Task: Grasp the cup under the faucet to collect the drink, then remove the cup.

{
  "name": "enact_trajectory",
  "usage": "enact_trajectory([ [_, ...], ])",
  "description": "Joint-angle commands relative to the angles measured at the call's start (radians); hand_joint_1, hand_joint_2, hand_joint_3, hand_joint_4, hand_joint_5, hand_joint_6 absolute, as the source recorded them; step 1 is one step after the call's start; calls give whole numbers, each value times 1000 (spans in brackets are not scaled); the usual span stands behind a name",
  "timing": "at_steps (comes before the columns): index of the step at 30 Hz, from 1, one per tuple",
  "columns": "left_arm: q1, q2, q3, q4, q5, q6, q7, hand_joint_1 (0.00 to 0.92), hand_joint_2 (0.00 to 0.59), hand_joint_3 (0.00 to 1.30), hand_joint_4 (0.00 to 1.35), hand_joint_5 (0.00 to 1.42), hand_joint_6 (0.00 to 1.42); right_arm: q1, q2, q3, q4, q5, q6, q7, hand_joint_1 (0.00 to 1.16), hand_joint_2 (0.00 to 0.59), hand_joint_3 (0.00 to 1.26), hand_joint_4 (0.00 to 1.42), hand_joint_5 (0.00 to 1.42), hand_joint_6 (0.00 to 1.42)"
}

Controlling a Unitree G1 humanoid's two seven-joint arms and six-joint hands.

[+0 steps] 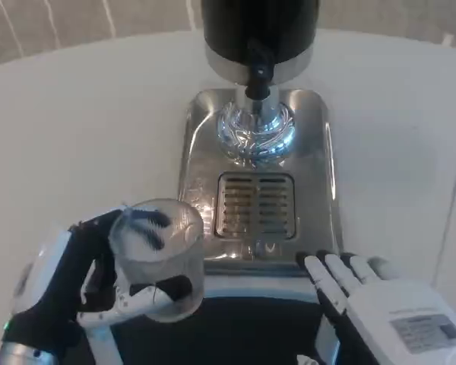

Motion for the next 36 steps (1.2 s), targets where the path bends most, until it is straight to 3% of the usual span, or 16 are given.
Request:
enact_trajectory([
  [1,-65,-12,-14,66,28,-22,56,580,33,933,1107,1360,1424,27,0,-18,-29,7,-12,2,183,563,0,0,0,0],
  [19,-391,3,-117,467,135,-93,249,581,32,933,1097,1361,1424,42,24,-27,-47,-6,-16,38,183,563,0,0,0,0],
  [27,-484,-18,-174,577,157,-104,314,581,32,933,1094,1361,1424,37,25,-40,-46,0,-11,50,183,563,0,0,0,0],
  [36,-608,-71,-247,699,165,-106,358,581,32,933,1094,1361,1424,51,29,-67,-50,9,-3,52,183,563,0,0,0,0],
])
